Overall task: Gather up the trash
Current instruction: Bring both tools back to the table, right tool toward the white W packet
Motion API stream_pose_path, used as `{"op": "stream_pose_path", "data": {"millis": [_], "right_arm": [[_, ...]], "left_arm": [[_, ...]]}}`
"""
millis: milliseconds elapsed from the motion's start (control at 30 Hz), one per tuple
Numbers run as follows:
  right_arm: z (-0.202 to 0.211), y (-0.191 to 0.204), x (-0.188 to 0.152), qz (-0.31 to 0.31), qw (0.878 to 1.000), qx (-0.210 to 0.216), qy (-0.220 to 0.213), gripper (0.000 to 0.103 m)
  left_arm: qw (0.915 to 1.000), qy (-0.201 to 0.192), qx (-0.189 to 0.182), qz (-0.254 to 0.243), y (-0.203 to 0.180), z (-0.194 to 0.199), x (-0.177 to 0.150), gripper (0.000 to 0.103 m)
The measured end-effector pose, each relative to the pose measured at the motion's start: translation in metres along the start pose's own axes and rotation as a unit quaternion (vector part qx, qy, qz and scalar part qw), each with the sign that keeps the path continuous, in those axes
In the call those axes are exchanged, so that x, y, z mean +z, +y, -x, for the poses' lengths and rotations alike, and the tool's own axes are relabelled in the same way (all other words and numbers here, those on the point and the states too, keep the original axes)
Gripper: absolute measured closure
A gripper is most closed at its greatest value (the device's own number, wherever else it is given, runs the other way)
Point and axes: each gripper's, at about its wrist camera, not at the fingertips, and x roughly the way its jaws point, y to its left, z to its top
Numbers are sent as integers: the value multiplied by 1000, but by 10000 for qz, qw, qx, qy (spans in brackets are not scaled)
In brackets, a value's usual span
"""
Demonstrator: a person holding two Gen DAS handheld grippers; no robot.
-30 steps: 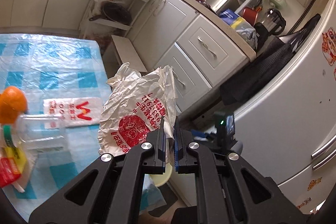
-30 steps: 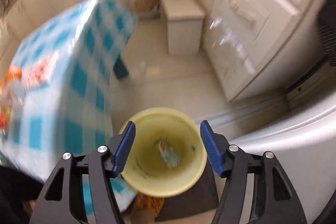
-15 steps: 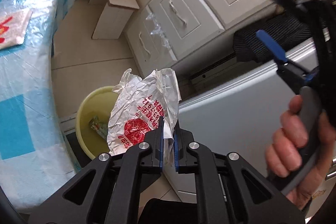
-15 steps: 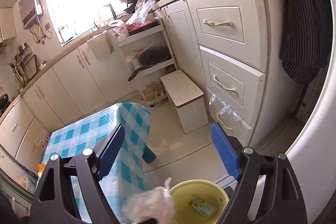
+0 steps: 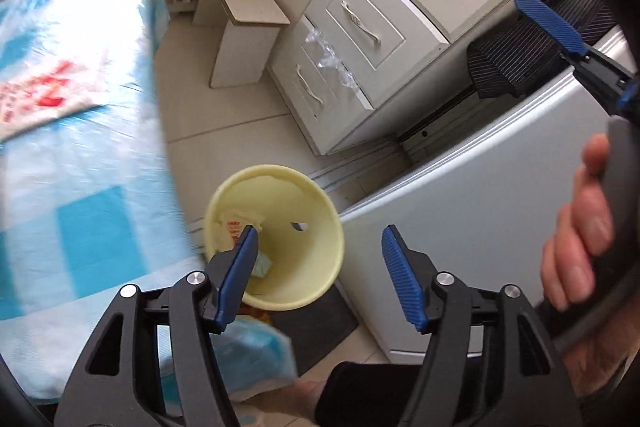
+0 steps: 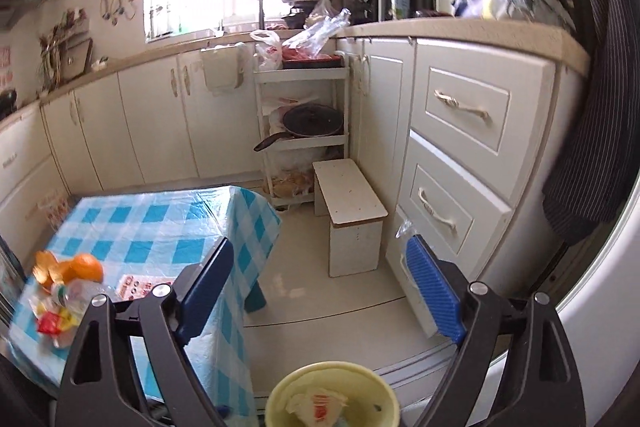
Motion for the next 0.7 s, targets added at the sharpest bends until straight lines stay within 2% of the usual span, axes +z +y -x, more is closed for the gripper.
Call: {"op": "stream_pose_path", "data": {"millis": [200, 333, 533, 700], "right_arm": [[7, 38, 0, 723, 9971, -135, -202, 16], [7, 65, -3, 1190, 9925, -81, -278, 14], [1, 106, -12, 1791, 9835, 121, -206, 14], [-5, 131, -20, 2130, 9766, 257, -136, 14]], "left_arm": [[9976, -347, 518, -300, 29, 67, 3, 32], [9925, -682, 945, -374, 53, 104, 4, 27], [9838, -1246, 1289, -17, 91, 146, 2, 20], [9806, -1362, 1363, 349, 119, 161, 1, 19]]}}
